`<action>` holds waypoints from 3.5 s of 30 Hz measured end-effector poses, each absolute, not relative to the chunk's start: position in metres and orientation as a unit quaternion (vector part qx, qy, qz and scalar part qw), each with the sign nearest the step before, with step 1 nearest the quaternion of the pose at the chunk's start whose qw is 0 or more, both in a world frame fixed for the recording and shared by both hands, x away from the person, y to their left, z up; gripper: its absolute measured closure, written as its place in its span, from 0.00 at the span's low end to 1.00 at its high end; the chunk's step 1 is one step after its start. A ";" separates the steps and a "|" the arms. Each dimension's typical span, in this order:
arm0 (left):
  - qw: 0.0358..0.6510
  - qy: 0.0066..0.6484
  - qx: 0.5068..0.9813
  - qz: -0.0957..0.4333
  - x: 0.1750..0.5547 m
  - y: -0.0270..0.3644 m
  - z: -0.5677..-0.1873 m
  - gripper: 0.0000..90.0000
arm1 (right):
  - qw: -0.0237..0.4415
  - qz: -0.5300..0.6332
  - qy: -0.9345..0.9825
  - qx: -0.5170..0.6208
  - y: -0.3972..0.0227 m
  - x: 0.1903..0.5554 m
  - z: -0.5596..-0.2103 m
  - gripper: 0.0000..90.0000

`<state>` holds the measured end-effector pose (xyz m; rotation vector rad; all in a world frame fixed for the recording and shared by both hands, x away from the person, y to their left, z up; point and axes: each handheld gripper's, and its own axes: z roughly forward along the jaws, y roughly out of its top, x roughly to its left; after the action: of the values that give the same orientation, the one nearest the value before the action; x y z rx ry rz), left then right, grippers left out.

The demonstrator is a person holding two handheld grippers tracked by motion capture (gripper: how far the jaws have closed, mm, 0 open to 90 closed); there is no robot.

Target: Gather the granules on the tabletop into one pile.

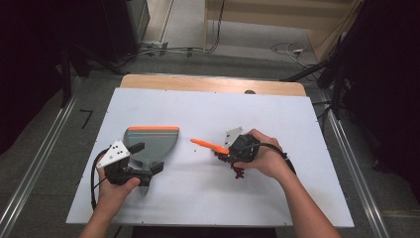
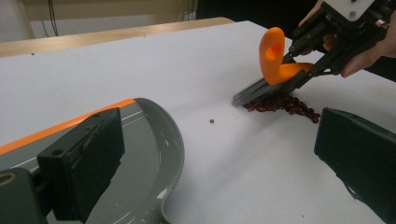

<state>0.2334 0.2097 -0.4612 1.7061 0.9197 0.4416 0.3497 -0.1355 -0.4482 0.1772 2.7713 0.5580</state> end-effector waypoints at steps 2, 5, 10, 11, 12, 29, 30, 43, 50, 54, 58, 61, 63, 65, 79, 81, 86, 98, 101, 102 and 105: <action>0.546 0.388 0.719 0.186 0.233 0.210 -0.461 0.02 | 0.156 0.193 0.967 0.053 -0.136 0.349 -0.448 0.75; 0.546 0.386 0.719 0.187 0.233 0.209 -0.460 0.02 | 0.158 0.195 0.967 0.053 -0.137 0.345 -0.448 0.75; 0.547 0.387 0.718 0.187 0.233 0.210 -0.460 0.02 | 0.169 0.202 0.963 0.054 -0.138 0.343 -0.447 0.76; 0.547 0.388 0.718 0.187 0.233 0.210 -0.460 0.02 | 0.174 0.203 0.962 0.054 -0.138 0.343 -0.446 0.76; 0.547 0.388 0.718 0.188 0.233 0.210 -0.461 0.02 | 0.176 0.206 0.961 0.057 -0.138 0.344 -0.446 0.76; 0.550 0.391 0.713 0.192 0.233 0.214 -0.458 0.02 | 0.065 0.308 0.913 0.258 -0.079 0.351 -0.393 0.76; 0.550 0.391 0.712 0.193 0.233 0.215 -0.458 0.02 | 0.049 0.305 0.912 0.269 -0.073 0.353 -0.396 0.76; 0.551 0.390 0.713 0.190 0.234 0.216 -0.460 0.02 | -0.041 0.284 0.844 0.453 -0.070 0.379 -0.452 0.77; 0.548 0.389 0.716 0.191 0.234 0.213 -0.460 0.02 | -0.026 0.281 0.825 0.490 -0.113 0.371 -0.451 0.77; 0.548 0.388 0.716 0.191 0.234 0.211 -0.460 0.02 | -0.027 0.284 0.816 0.504 -0.132 0.367 -0.452 0.77; 0.546 0.388 0.717 0.190 0.234 0.211 -0.459 0.02 | -0.026 0.286 0.808 0.515 -0.147 0.363 -0.451 0.77; 0.547 0.388 0.717 0.191 0.234 0.211 -0.460 0.02 | -0.025 0.292 0.805 0.516 -0.155 0.360 -0.449 0.77; 0.547 0.388 0.717 0.190 0.234 0.211 -0.460 0.02 | -0.022 0.305 0.805 0.509 -0.158 0.357 -0.444 0.77; 0.548 0.389 0.716 0.190 0.234 0.212 -0.460 0.02 | -0.020 0.317 0.808 0.496 -0.162 0.355 -0.436 0.77; 0.545 0.390 0.717 0.191 0.235 0.211 -0.460 0.02 | 0.002 0.224 0.965 0.136 -0.176 0.330 -0.418 0.76; 0.546 0.390 0.716 0.190 0.235 0.210 -0.461 0.02 | -0.007 0.212 0.972 0.103 -0.170 0.325 -0.427 0.76; 0.546 0.389 0.718 0.189 0.235 0.209 -0.461 0.02 | 0.014 0.210 0.976 0.056 -0.159 0.332 -0.437 0.77; 0.546 0.389 0.717 0.188 0.236 0.210 -0.461 0.02 | 0.034 0.219 0.973 0.069 -0.153 0.360 -0.438 0.77; 0.547 0.388 0.718 0.189 0.235 0.209 -0.461 0.02 | 0.045 0.214 0.973 0.069 -0.152 0.364 -0.437 0.77; 0.547 0.388 0.718 0.189 0.235 0.209 -0.461 0.02 | 0.039 0.215 0.973 0.071 -0.151 0.364 -0.437 0.77; 0.547 0.389 0.717 0.189 0.235 0.209 -0.461 0.02 | 0.036 0.217 0.973 0.065 -0.149 0.363 -0.435 0.77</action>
<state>0.2354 0.2095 -0.4610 1.6991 0.9228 0.4473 0.3631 -0.1489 -0.4346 0.1999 2.9903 0.6674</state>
